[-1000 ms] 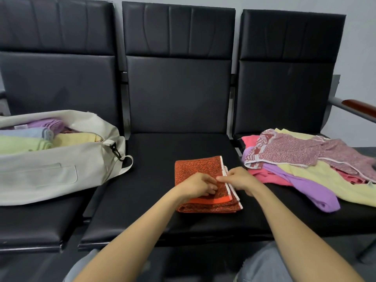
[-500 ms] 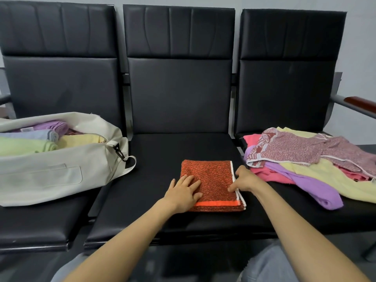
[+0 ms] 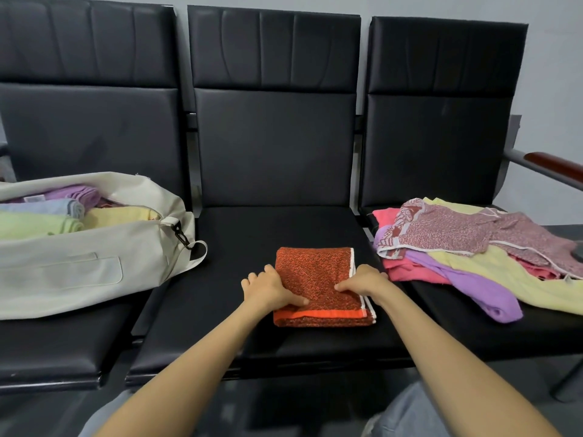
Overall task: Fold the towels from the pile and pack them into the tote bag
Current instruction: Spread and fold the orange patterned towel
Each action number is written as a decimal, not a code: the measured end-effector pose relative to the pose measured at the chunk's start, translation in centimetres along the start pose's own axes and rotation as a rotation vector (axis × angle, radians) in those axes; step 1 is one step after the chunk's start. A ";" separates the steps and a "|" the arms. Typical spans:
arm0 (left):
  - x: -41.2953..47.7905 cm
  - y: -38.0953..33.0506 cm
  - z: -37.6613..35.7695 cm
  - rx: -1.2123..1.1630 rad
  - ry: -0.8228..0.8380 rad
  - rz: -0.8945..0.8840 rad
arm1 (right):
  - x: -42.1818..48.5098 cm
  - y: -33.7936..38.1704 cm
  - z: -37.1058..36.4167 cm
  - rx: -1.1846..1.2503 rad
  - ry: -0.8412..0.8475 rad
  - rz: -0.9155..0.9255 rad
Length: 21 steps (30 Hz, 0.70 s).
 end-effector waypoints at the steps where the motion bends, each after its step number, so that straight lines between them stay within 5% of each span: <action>1: 0.1 0.1 0.0 -0.020 0.015 0.008 | -0.3 0.2 -0.1 0.008 0.004 0.013; 4: 0.2 0.6 -0.1 -0.120 0.062 0.010 | -0.3 0.7 -0.8 0.180 0.077 0.072; 12: 0.0 2.1 1.9 -1.072 0.323 0.055 | -1.4 2.3 1.5 0.790 0.110 0.193; 18: -1.1 2.8 5.9 -1.193 0.122 -0.190 | -2.7 4.5 3.4 0.974 0.155 0.467; 21: -1.4 2.9 7.1 -1.054 0.109 -0.379 | -3.4 5.1 3.8 0.916 0.201 0.576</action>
Point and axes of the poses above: each hand's wrist, its own x-axis towards the middle knuckle, its own z-axis out of the back of the hand, y = z × x, the point moved 7 cm from there along x, towards the middle knuckle, and after that the axes turned 6 degrees about x, right-handed, at the moved point
